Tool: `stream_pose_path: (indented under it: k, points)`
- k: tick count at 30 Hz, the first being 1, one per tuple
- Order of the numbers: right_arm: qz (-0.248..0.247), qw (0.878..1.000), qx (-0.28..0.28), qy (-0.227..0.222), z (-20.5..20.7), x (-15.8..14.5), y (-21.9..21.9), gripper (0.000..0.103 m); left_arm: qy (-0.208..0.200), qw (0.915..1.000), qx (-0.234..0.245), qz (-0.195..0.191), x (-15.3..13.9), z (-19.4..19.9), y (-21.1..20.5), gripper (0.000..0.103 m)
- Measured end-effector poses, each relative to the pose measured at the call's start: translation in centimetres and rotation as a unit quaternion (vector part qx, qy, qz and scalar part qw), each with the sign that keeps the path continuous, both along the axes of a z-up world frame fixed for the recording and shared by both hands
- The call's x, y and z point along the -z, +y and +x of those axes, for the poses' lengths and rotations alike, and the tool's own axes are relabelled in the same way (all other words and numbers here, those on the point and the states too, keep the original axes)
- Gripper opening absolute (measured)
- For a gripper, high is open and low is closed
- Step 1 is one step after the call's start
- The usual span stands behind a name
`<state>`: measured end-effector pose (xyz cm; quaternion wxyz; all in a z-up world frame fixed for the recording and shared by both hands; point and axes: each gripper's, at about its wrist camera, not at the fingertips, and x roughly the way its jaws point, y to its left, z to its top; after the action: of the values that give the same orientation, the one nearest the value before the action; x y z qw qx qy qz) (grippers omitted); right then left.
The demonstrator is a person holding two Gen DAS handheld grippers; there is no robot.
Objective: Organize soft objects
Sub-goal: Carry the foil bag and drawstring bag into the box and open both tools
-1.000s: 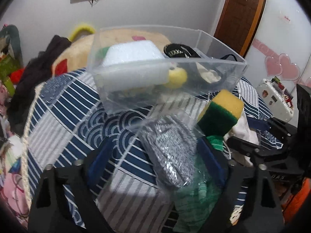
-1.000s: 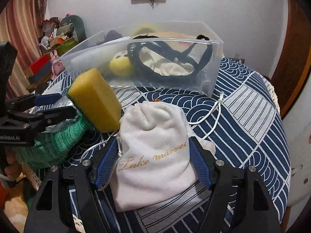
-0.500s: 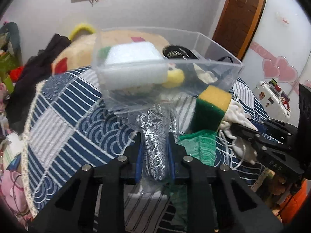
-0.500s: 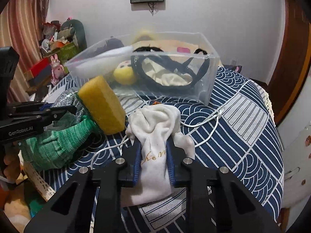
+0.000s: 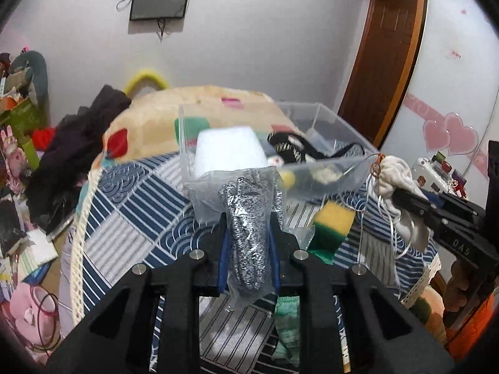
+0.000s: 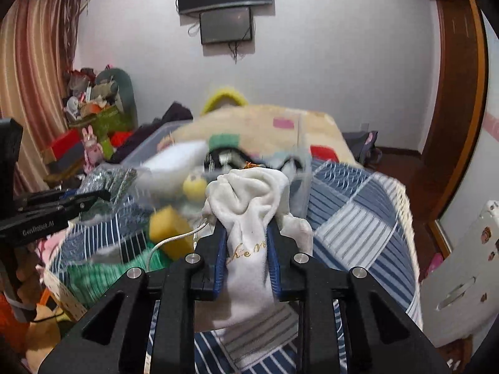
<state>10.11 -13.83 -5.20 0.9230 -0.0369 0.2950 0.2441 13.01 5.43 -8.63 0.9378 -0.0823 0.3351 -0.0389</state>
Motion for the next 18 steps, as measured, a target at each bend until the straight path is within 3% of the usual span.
stream_pose_path:
  k: [11,18]
  points:
    - [0.012,0.997,-0.001,-0.075,1.8,-4.6,1.8,0.021,-0.060,0.9977,-0.009,0.031,-4.6,0.5,0.3,0.021]
    - [0.023,0.995,-0.012,-0.094,2.7,-5.2,3.8,0.021,-0.084,0.9948,-0.010,0.057,-6.2,2.3,-0.3,0.021]
